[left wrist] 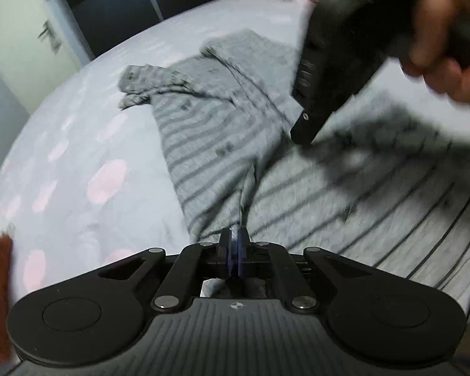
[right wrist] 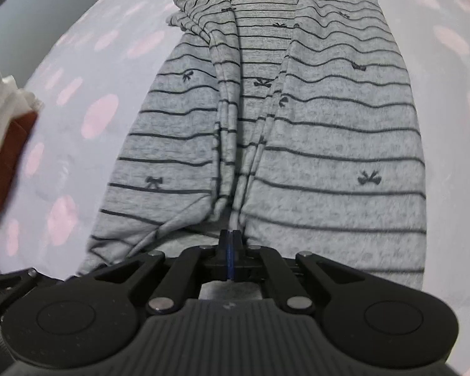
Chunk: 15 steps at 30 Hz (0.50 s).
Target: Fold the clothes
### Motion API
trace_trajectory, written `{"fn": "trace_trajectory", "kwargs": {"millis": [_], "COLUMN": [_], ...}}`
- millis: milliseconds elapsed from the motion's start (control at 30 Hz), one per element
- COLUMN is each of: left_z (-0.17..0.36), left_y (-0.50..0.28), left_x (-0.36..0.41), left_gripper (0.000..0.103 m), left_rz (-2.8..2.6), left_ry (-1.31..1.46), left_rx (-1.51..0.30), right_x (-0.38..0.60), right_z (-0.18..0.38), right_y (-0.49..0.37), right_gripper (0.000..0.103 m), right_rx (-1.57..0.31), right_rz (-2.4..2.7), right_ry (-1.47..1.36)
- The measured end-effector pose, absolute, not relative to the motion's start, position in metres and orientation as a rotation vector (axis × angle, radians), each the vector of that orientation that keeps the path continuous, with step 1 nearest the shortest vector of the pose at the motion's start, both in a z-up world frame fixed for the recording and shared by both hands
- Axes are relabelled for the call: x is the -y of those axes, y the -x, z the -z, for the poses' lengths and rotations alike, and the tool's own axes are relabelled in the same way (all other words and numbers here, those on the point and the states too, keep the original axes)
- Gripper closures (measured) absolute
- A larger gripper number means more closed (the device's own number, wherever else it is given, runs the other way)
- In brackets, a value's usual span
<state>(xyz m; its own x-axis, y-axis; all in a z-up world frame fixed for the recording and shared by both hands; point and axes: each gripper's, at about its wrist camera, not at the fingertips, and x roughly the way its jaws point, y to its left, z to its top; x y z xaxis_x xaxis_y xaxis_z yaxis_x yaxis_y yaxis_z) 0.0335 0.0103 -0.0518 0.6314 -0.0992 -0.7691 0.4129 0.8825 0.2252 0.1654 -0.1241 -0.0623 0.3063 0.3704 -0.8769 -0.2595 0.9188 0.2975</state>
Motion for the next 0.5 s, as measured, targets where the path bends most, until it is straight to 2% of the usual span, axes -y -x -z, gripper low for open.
{"fn": "trace_trajectory", "kwargs": {"millis": [100,167,233,333,433,500], "left_z": [0.029,0.021,0.015,0.017,0.025,0.033], "left_y": [-0.045,-0.063,-0.086,-0.135,-0.184,-0.218], "left_x": [-0.03,-0.043,-0.057,-0.075,-0.093,-0.106], "left_gripper": [0.095,0.083,0.067,0.065,0.058,0.058], "left_rz": [0.291,0.271,0.25,0.247,0.25,0.218], "left_ry": [-0.281,-0.191,-0.09,0.05,0.218,0.333], "left_rx": [-0.832,-0.833,-0.839,-0.858,-0.877,-0.902], "right_x": [0.131,0.138,0.151,0.171,0.188,0.199], "right_z": [0.038,0.022,0.017,0.014,0.018,0.021], "right_y": [-0.157,-0.153,-0.151,-0.148,-0.144,-0.14], "right_gripper": [0.098,0.096,0.09,0.082,0.082,0.08], "right_rx": [-1.106,-1.052,-1.029,-1.005,-0.999,-0.996], "right_rz": [-0.447,-0.439,-0.414,-0.381,-0.359,-0.347], "right_ry": [-0.084,-0.05,-0.041,-0.046,-0.047,-0.029]}}
